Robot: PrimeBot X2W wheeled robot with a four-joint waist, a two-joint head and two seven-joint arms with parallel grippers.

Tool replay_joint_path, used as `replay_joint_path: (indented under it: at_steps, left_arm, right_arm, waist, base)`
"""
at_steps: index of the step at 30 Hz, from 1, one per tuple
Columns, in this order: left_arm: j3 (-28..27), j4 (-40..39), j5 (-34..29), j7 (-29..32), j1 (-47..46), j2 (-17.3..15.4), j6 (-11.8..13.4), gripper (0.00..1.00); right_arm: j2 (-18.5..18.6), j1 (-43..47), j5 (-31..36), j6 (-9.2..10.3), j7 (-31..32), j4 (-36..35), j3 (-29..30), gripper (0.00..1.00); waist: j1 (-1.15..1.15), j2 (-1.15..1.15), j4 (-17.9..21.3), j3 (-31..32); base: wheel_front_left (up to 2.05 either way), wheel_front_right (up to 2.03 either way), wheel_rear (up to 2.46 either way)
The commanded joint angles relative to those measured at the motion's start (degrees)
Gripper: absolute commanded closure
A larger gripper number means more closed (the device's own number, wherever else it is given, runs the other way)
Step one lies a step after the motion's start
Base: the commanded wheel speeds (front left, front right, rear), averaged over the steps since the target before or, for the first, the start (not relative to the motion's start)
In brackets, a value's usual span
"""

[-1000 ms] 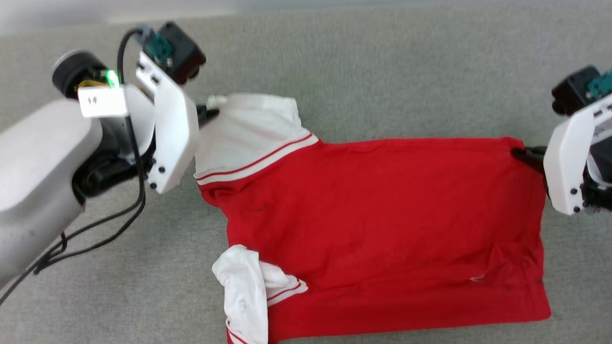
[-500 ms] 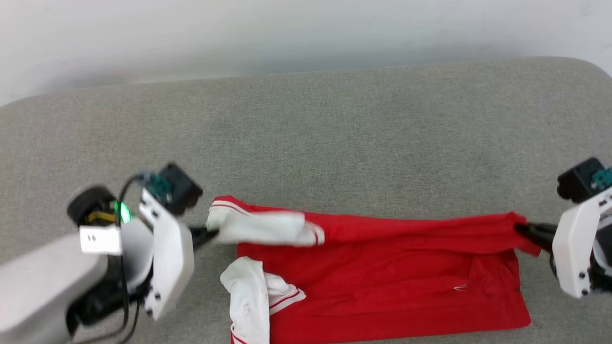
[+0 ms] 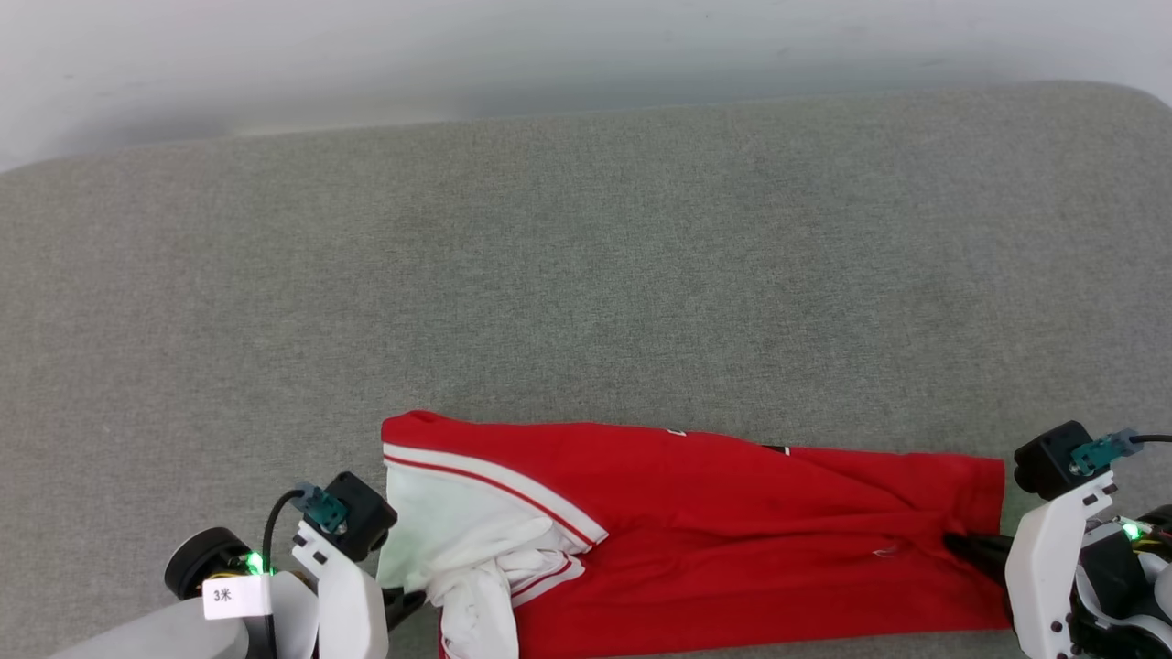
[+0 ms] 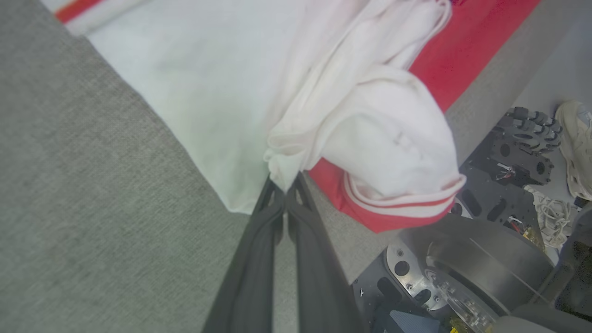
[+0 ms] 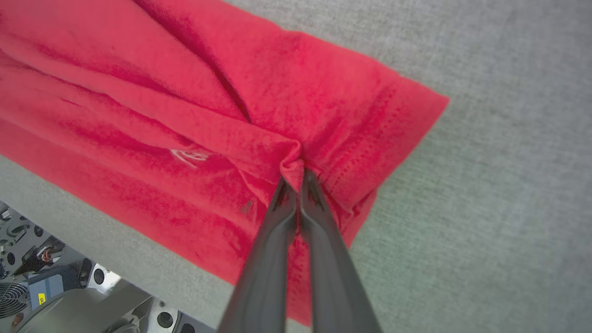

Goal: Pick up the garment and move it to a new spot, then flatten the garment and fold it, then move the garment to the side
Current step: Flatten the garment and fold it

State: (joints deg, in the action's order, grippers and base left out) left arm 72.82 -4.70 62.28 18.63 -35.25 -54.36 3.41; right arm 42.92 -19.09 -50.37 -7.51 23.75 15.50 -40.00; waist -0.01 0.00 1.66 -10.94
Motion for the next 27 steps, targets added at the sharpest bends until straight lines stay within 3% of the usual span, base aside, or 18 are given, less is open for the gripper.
replay_joint_path:
  at_steps: [1, 2, 3, 11, 18, 22, 25, 27]
  left_arm:
    - [-0.5, 0.6, 0.1, -1.4, 0.9, 0.5, 0.3, 1.00]
    - [-1.0, 0.9, 0.3, -2.4, 1.0, 0.9, 0.6, 0.53]
    - [-1.3, 1.0, 0.2, -3.5, 1.2, 1.1, 0.9, 0.00]
    - [-5.0, -1.2, -2.3, -13.4, 2.8, 0.2, 6.4, 0.00]
    - [-11.3, -2.3, -5.7, -28.6, 5.6, 1.5, 17.7, 0.00]
    - [-15.2, -1.8, -9.5, -33.2, 8.0, 3.8, 25.1, 0.00]
    - [-19.1, -1.9, -12.5, -33.8, 10.1, 5.9, 28.4, 0.00]
    - [-20.8, -2.3, -14.1, -33.9, 10.8, 7.1, 29.2, 0.00]
  right_arm:
    - [-1.0, 0.9, -0.3, 0.04, -0.9, 0.7, 0.2, 0.61]
    - [-1.2, 0.7, -0.5, 0.04, -1.5, 0.6, 0.4, 0.00]
    - [-1.0, 0.4, -0.3, 0.03, -2.2, 0.1, 0.6, 0.00]
    - [2.7, 0.4, -1.3, 0.03, -5.8, -6.2, 4.9, 0.00]
    - [5.3, 3.0, -3.6, 0.03, -6.8, -8.1, 15.3, 0.00]
    - [3.9, 6.4, -8.1, 0.02, -3.5, -5.2, 21.1, 0.00]
    - [2.7, 8.5, -10.7, 0.02, -0.6, -3.5, 22.7, 0.00]
    - [2.1, 9.3, -11.5, 0.02, 0.4, -2.9, 22.9, 0.00]
  waist:
    - [0.01, 0.00, -0.1, 0.1]
    - [0.01, 0.00, -0.1, 0.3]
    - [0.01, 0.00, -0.1, 0.7]
    - [0.01, 0.00, 0.0, 3.2]
    - [0.01, 0.00, -0.5, 3.8]
    - [0.01, 0.00, -1.2, 3.1]
    - [0.01, 0.00, -1.7, 2.7]
    - [0.01, 0.00, -1.9, 2.5]
  base:
    - [0.00, 0.00, 0.00]
    - [0.00, 0.00, 0.00]
    - [0.00, 0.00, 0.00]
    - [0.00, 0.00, 0.00]
    - [0.00, 0.00, 0.00]
    - [0.00, 0.00, 0.00]
    - [0.00, 0.00, 0.00]
    - [0.00, 0.00, 0.00]
